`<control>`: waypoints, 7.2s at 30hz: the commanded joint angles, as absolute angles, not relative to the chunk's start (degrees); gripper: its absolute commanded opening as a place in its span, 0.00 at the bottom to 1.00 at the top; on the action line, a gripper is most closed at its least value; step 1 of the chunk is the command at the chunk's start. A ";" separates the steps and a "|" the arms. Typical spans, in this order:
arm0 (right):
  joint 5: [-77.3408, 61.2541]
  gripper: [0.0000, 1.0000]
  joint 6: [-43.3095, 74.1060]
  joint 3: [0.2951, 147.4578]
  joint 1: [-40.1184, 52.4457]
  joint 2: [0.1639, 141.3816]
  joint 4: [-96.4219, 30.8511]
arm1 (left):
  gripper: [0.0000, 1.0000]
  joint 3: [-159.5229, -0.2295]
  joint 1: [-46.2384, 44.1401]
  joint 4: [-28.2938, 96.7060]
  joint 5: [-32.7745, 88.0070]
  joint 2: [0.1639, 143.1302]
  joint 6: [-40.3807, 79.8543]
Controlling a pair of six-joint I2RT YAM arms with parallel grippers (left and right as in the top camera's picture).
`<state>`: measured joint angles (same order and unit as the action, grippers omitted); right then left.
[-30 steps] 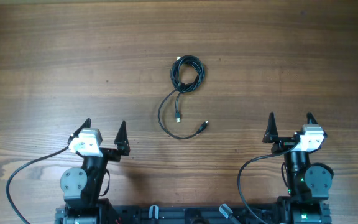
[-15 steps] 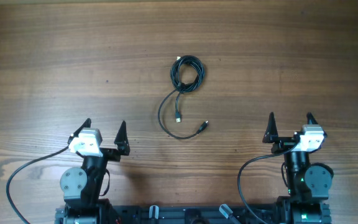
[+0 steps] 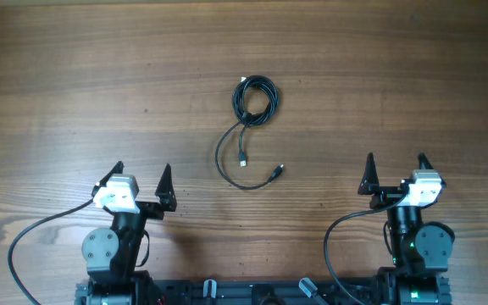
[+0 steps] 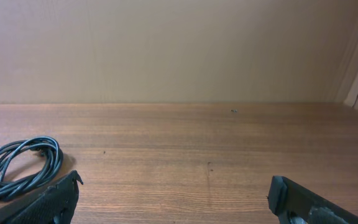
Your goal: Untangle cables
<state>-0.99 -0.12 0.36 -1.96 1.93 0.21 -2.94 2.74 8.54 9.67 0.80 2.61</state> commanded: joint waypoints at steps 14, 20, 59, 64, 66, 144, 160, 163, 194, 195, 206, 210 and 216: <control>0.01 1.00 0.16 0.32 -1.78 2.11 0.34 | 1.00 -2.46 2.85 8.32 8.93 0.54 2.35; -6.87 1.00 1.17 0.32 -1.78 2.17 0.21 | 1.00 -2.46 2.85 8.21 10.68 0.54 2.37; -31.51 1.00 -1.23 73.69 -1.78 73.93 -48.34 | 1.00 -93.27 -6.44 46.87 27.24 95.24 0.45; -32.29 1.00 13.47 73.65 -1.78 79.48 -48.47 | 1.00 -93.19 -8.51 46.81 32.12 97.30 0.58; -33.10 1.00 13.52 73.65 -1.78 81.38 -48.47 | 1.00 -92.84 -10.11 45.60 31.24 99.29 0.23; -31.94 0.98 27.40 73.54 4.71 83.42 -36.47 | 0.04 -92.68 -17.19 23.75 80.58 120.42 90.96; -39.05 0.82 19.25 73.54 3.60 89.25 -33.41 | 0.04 -92.68 -17.39 12.99 89.30 120.44 59.33; -42.78 0.81 22.61 73.54 1.78 89.27 -34.37 | 0.04 -92.68 -15.94 12.53 89.08 120.44 52.99; -54.89 0.58 35.99 73.54 3.20 91.79 -19.51 | 0.04 -92.68 -13.80 12.93 80.44 120.66 46.68; -54.87 0.58 35.97 73.54 3.20 91.83 -19.51 | 0.04 -92.68 -13.85 13.41 80.47 120.66 46.70; -54.92 0.58 36.25 73.54 3.44 93.56 -19.25 | 0.04 -92.68 -17.54 14.57 80.47 120.66 46.70; -54.83 0.58 36.47 73.54 4.75 93.56 -18.74 | 0.04 -92.68 -17.91 14.57 80.44 120.66 46.70; -50.46 0.54 38.63 73.54 8.67 93.56 -17.37 | 0.04 -92.68 -18.94 14.57 79.70 120.66 46.68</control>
